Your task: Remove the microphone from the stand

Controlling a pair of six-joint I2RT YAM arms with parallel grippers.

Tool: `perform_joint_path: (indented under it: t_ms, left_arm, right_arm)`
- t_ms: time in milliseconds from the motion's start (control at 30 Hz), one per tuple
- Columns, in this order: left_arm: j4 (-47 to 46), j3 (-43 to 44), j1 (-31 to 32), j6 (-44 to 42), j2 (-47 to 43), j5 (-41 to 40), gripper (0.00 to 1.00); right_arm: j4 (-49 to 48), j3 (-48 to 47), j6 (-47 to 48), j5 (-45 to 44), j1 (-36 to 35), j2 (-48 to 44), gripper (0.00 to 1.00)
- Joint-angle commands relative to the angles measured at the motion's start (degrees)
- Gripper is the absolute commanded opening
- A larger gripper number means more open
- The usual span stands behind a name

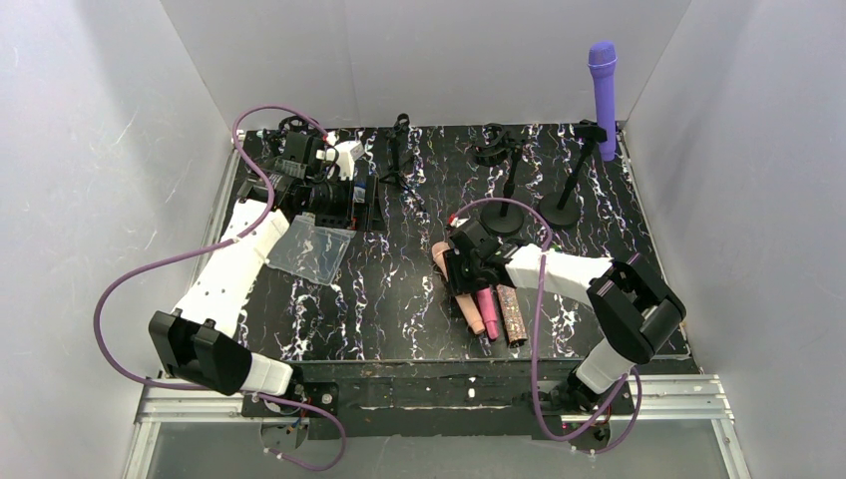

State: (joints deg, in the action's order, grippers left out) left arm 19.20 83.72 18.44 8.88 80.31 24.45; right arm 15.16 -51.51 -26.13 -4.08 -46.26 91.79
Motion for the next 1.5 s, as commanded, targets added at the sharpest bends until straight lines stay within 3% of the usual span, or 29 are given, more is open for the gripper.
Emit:
perform_joint_path:
  t_ms: [0, 433, 767, 1100, 1467]
  left_arm:
    - [3.9, 1.1, -0.1, 0.0, -2.4, 0.9, 0.98]
    - [4.1, 1.2, -0.1, 0.1, -2.4, 0.9, 0.98]
    - [4.4, 1.1, -0.1, -0.4, -2.8, 0.7, 0.98]
    - [4.8, 1.1, -0.1, -1.2, -3.6, 0.2, 0.98]
    - [5.3, 1.9, -0.1, -3.3, -4.6, -0.3, 0.98]
  right_arm:
    - [-1.2, 0.2, 0.4, 0.4, 0.0, -1.9, 0.47]
    - [-2.3, 1.8, -1.3, 1.8, 0.0, -0.6, 0.45]
    - [-2.2, 1.2, -0.6, 1.0, 0.0, -0.4, 0.60]
    - [2.0, -9.3, 5.8, -3.5, 0.0, -3.5, 0.71]
    - [3.9, -21.9, 16.3, -9.1, 4.0, -8.5, 0.75]
